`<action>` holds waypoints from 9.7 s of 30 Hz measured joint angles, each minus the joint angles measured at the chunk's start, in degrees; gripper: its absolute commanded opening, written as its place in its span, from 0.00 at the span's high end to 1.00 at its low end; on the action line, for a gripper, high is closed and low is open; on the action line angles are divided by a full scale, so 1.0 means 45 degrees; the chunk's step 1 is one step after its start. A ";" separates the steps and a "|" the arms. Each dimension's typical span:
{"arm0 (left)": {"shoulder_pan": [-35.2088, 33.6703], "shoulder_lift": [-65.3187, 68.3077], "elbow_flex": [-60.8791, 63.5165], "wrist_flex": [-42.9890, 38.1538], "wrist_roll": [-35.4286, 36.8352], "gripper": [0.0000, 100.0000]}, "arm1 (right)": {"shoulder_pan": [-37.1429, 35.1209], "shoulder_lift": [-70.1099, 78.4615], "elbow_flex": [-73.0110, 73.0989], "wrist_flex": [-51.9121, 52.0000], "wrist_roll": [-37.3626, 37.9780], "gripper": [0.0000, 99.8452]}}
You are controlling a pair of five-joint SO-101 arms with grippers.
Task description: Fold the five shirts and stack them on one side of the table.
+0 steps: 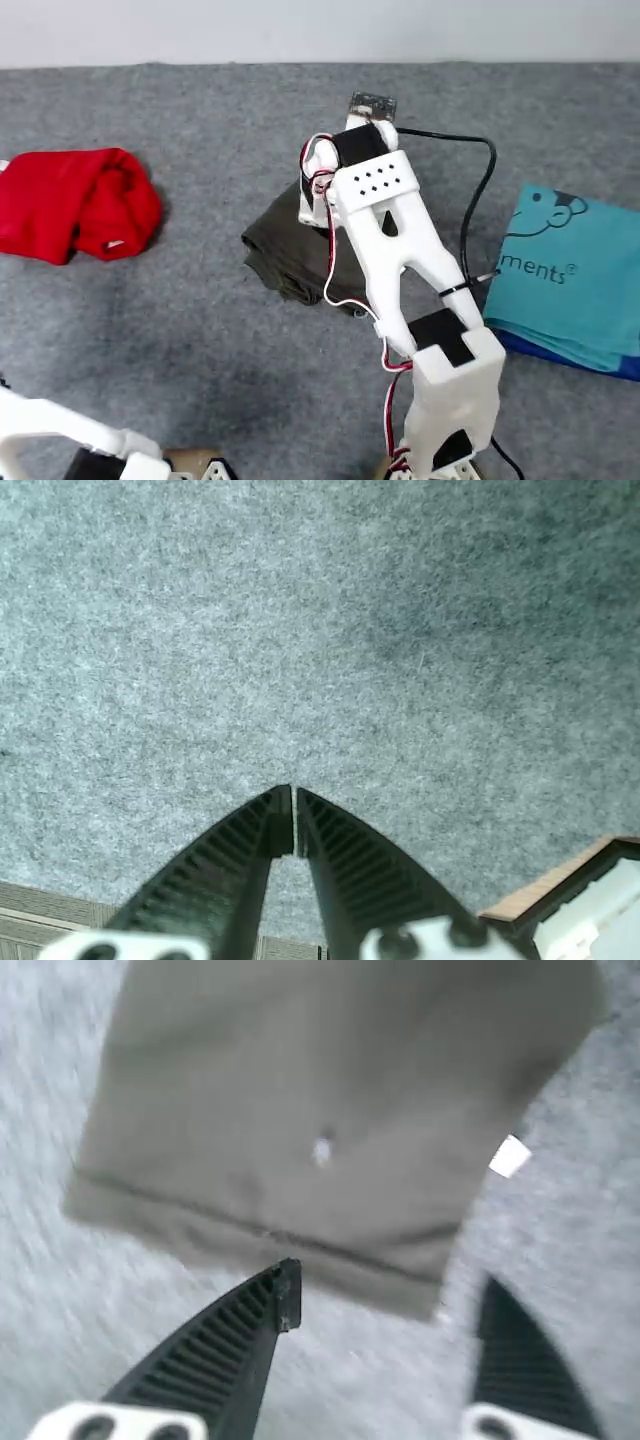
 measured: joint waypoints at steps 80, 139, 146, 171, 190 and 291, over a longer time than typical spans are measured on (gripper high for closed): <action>0.0000 0.0000 0.0000 0.0000 -0.0606 0.98 | 0.6994 -0.4630 -0.0293 0.1309 0.9260 0.99; 0.1446 0.0000 0.0000 0.0000 -0.0606 0.98 | 1.4496 -0.2305 0.0527 0.0547 1.7074 0.76; 0.1446 0.0000 0.0000 0.0000 -0.0606 0.98 | 1.6234 -0.2305 0.0527 -0.1035 1.7758 0.59; 0.1446 0.0000 0.0195 0.0000 -0.0606 0.98 | 1.4593 -0.0488 0.0508 -0.5490 1.7778 0.99; 0.1446 0.0000 0.0195 0.0000 -0.0606 0.98 | 1.4027 0.0625 -0.2872 -0.2071 1.6703 0.99; 1.1038 0.9748 -0.9495 -0.0527 0.6545 0.80 | 1.0217 -0.6545 0.9162 0.1270 1.4418 0.99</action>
